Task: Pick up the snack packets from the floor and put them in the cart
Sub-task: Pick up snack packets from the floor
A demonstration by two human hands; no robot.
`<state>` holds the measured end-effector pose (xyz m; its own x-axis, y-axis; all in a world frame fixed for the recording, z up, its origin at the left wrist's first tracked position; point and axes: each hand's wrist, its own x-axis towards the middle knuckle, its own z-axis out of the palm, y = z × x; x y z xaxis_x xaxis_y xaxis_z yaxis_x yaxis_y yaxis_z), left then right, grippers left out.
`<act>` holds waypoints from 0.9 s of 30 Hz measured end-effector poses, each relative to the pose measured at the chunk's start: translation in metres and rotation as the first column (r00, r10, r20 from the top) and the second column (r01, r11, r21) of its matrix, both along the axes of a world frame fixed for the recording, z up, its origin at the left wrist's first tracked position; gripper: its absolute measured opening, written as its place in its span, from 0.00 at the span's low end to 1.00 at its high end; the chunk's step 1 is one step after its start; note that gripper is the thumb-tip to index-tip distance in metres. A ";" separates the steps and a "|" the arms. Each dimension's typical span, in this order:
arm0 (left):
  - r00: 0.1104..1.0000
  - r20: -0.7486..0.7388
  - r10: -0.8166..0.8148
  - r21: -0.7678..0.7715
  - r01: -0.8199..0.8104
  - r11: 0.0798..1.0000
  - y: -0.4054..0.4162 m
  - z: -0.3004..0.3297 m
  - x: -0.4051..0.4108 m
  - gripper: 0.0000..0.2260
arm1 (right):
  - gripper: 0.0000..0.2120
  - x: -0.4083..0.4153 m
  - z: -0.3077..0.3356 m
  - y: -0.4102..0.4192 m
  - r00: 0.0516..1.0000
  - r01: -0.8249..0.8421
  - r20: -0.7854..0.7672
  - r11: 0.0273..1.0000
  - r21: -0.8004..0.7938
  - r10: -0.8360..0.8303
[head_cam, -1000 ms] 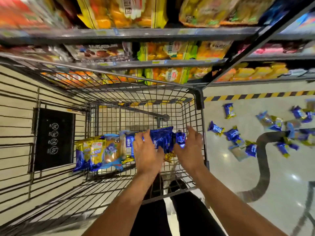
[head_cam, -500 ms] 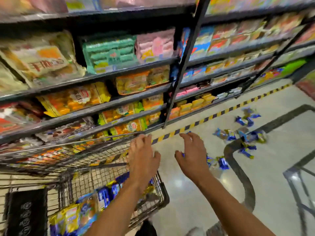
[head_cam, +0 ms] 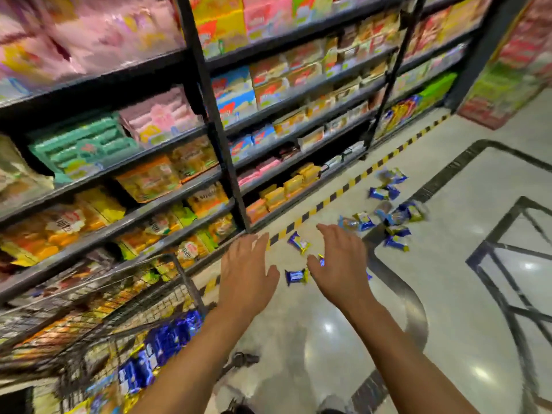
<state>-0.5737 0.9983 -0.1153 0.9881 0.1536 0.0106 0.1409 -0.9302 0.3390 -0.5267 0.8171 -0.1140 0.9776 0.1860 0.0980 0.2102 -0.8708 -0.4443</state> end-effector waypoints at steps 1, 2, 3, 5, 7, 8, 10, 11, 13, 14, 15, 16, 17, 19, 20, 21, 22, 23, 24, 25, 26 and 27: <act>1.000 -0.002 -0.019 -0.004 0.019 1.000 -0.018 -0.001 0.004 0.28 | 0.29 0.001 0.000 -0.016 1.000 0.011 -0.004 1.000 0.012 -0.011; 0.999 -0.002 -0.041 -0.008 0.041 0.999 -0.037 -0.001 0.008 0.28 | 0.29 0.000 0.001 -0.033 1.000 0.026 -0.014 0.999 0.021 -0.026; 0.998 0.001 -0.068 -0.017 0.068 0.998 -0.057 -0.002 0.013 0.28 | 0.28 0.000 0.002 -0.050 0.999 0.041 -0.024 0.999 0.028 -0.040; 0.992 0.004 -0.123 -0.045 0.123 0.991 -0.095 -0.001 0.023 0.29 | 0.28 0.002 0.006 -0.083 0.998 0.068 -0.015 0.997 0.027 -0.067; 0.985 0.004 -0.170 -0.061 0.170 0.984 -0.126 -0.001 0.033 0.30 | 0.30 0.004 0.008 -0.114 0.993 0.115 -0.013 0.993 -0.003 -0.115; 0.981 0.006 -0.194 -0.059 0.194 0.979 -0.141 -0.001 0.039 0.30 | 0.30 0.005 0.009 -0.130 0.990 0.141 -0.007 0.990 -0.017 -0.141; 0.971 0.009 -0.241 -0.041 0.241 0.970 -0.165 -0.001 0.051 0.30 | 0.30 0.006 0.010 -0.160 0.982 0.191 0.006 0.981 -0.039 -0.190; 0.965 0.005 -0.261 -0.035 0.261 0.965 -0.176 -0.002 0.058 0.29 | 0.30 0.006 0.010 -0.176 0.976 0.219 0.008 0.974 -0.059 -0.219; 0.952 -0.006 -0.307 -0.015 0.307 0.952 -0.198 -0.004 0.071 0.30 | 0.29 0.004 0.011 -0.204 0.960 0.278 0.005 0.956 -0.097 -0.279; 0.944 -0.015 -0.329 -0.002 0.329 0.944 -0.209 -0.004 0.076 0.30 | 0.29 0.002 0.011 -0.217 0.949 0.315 0.006 0.944 -0.097 -0.316; 0.937 -0.026 -0.347 0.008 0.347 0.938 -0.220 -0.005 0.081 0.30 | 0.29 0.001 0.010 -0.230 0.936 0.351 0.005 0.932 -0.090 -0.352; 0.930 -0.037 -0.366 0.013 0.367 0.930 -0.232 -0.005 0.086 0.30 | 0.29 0.000 0.010 -0.240 0.922 0.385 -0.005 0.920 -0.077 -0.386; 0.920 -0.041 -0.389 0.022 0.390 0.921 -0.243 -0.005 0.091 0.30 | 0.30 -0.002 0.010 -0.251 0.910 0.413 -0.012 0.908 -0.067 -0.415; 0.896 -0.041 -0.442 0.044 0.444 0.895 -0.264 -0.005 0.099 0.30 | 0.30 -0.004 0.006 -0.270 0.892 0.449 -0.023 0.890 -0.086 -0.452; 0.881 -0.042 -0.471 0.058 0.473 0.879 -0.273 -0.006 0.105 0.31 | 0.30 -0.004 0.002 -0.279 0.884 0.461 -0.030 0.881 -0.102 -0.466; 0.865 -0.046 -0.500 0.072 0.502 0.862 -0.281 -0.008 0.111 0.31 | 0.31 -0.003 -0.001 -0.289 0.877 0.473 -0.032 0.873 -0.119 -0.480; 0.848 -0.053 -0.528 0.092 0.531 0.843 -0.289 -0.010 0.119 0.31 | 0.31 -0.001 -0.004 -0.298 0.869 0.485 -0.039 0.864 -0.139 -0.494; 0.831 -0.065 -0.552 0.118 0.556 0.823 -0.296 -0.012 0.128 0.31 | 0.32 0.002 -0.007 -0.307 0.860 0.495 -0.048 0.854 -0.164 -0.508; 0.819 -0.077 -0.569 0.139 0.574 0.807 -0.304 -0.014 0.136 0.32 | 0.33 0.006 -0.010 -0.316 0.852 0.502 -0.057 0.843 -0.191 -0.521; 0.810 -0.085 -0.580 0.149 0.586 0.796 -0.311 -0.015 0.145 0.32 | 0.33 0.011 -0.012 -0.323 0.843 0.512 -0.063 0.832 -0.216 -0.535; 0.799 -0.091 -0.594 0.152 0.601 0.785 -0.318 -0.016 0.155 0.32 | 0.34 0.017 -0.014 -0.330 0.832 0.523 -0.066 0.820 -0.233 -0.550; 0.785 -0.093 -0.612 0.154 0.619 0.771 -0.326 -0.016 0.166 0.32 | 0.34 0.024 -0.016 -0.336 0.821 0.537 -0.072 0.808 -0.243 -0.567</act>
<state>-0.4077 0.6724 -0.1311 0.8708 -0.4881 -0.0584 -0.4721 -0.8635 0.1773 -0.5027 0.4806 -0.1297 0.9215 -0.3879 -0.0204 -0.3816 -0.8944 -0.2334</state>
